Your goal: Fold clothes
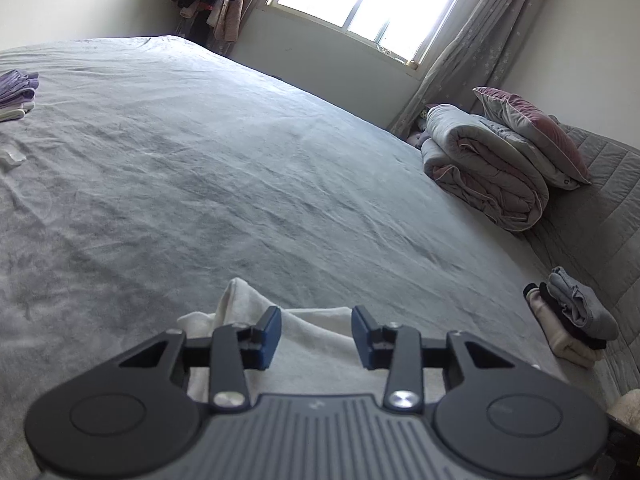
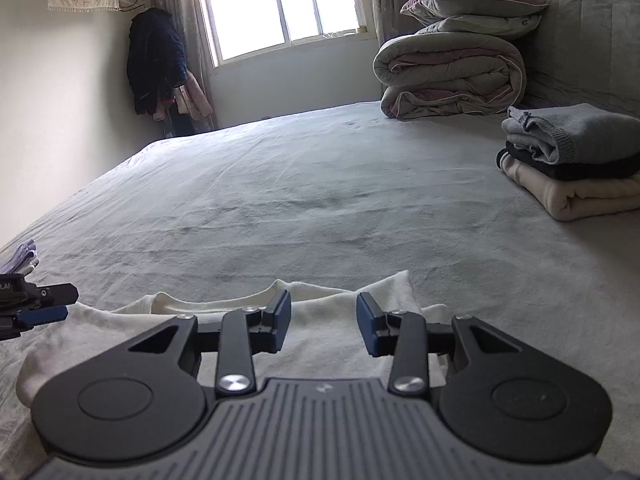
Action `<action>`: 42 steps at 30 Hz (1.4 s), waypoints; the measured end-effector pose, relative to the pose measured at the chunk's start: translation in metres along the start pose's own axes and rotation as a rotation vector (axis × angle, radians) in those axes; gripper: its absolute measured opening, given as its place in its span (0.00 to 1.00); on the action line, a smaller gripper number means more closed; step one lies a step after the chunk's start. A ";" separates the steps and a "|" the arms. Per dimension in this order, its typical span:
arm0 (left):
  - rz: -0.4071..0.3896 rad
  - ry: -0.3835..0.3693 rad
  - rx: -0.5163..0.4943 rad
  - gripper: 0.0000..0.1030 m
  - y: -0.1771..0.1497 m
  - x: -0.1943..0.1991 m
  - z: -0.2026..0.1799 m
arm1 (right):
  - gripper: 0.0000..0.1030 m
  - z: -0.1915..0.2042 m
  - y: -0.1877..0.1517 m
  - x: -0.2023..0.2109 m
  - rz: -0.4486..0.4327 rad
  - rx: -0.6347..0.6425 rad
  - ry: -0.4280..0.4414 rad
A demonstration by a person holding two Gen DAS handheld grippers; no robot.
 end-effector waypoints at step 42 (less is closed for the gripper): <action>-0.025 -0.045 -0.199 0.46 -0.024 0.065 0.057 | 0.32 -0.004 -0.033 0.050 0.130 0.164 0.189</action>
Point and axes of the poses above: each gripper's, at about its wrist camera, not at the fingertips, and x roughly against the way its jaws point, z to its left, y to its top, the point moved 1 cm from there along -x, roughly the way its jaws point, and after that the axes turned 15 degrees about y, right-handed, at the moved point
